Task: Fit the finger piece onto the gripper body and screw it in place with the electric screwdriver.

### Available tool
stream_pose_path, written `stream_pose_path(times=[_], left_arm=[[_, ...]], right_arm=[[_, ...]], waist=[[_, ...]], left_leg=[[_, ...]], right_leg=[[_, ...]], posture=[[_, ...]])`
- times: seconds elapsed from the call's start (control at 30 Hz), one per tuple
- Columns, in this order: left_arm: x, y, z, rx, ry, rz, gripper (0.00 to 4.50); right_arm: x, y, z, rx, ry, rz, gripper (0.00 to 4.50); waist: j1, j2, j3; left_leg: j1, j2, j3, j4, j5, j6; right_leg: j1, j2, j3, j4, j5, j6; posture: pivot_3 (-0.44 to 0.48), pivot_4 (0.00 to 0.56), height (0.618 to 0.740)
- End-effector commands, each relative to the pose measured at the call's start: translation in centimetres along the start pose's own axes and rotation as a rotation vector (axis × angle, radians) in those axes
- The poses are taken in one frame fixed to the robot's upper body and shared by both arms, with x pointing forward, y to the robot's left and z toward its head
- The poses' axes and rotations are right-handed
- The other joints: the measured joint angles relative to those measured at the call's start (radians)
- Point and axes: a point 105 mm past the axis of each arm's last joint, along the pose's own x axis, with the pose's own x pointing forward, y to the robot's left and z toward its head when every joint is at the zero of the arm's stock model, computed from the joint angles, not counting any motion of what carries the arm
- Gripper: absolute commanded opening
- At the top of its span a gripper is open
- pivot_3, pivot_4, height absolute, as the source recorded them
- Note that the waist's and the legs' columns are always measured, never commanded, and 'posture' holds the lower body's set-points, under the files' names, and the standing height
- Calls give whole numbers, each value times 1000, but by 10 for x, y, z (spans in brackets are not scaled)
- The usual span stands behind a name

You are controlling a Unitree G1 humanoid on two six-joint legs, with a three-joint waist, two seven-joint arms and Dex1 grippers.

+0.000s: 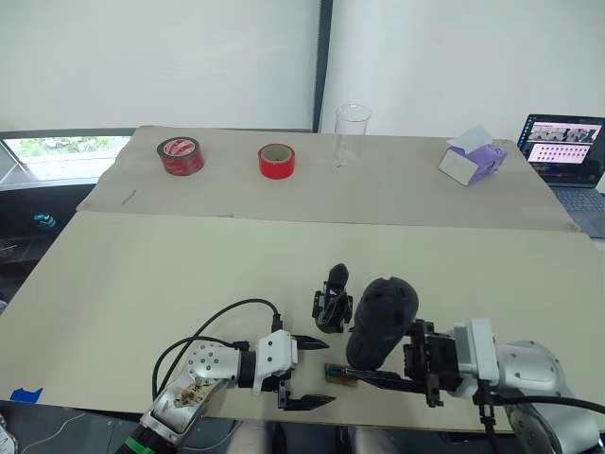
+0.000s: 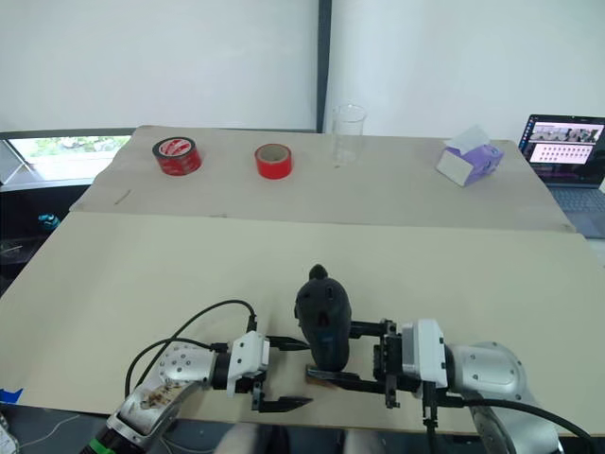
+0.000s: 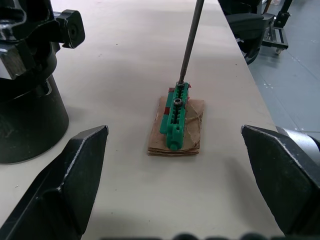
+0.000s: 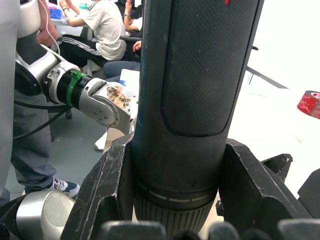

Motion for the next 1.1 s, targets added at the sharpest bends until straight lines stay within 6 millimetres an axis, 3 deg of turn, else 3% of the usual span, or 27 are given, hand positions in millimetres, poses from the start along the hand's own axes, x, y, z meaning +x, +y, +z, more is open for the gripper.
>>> stream_pose_path(times=[0.03, 0.63, 1.1], left_arm=[[0, -1, -10, -29, 29, 1, 4500], [-31, 3, 19, 19, -72, 33, 4500], [-58, 12, 69, 5, -195, 11, 4500]], right_arm=[[0, -1, 7, -24, -17, 2, 1933], [-4, -6, 33, -11, -80, -39, 1933], [-10, -29, 70, -54, -102, -58, 1933]], waist=[[0, 0, 0], [-5, 0, 1], [-5, 0, 2]], left_leg=[[0, 0, 0, 0, 0, 0], [-3, 1, 0, 0, 0, 0], [-4, 1, 0, 0, 0, 0]], right_leg=[[0, 0, 0, 0, 0, 0], [-1, 0, 0, 0, 0, 0], [-1, 2, 0, 0, 0, 0]], posture=[[0, 150, 740], [0, 150, 740], [0, 150, 740]])
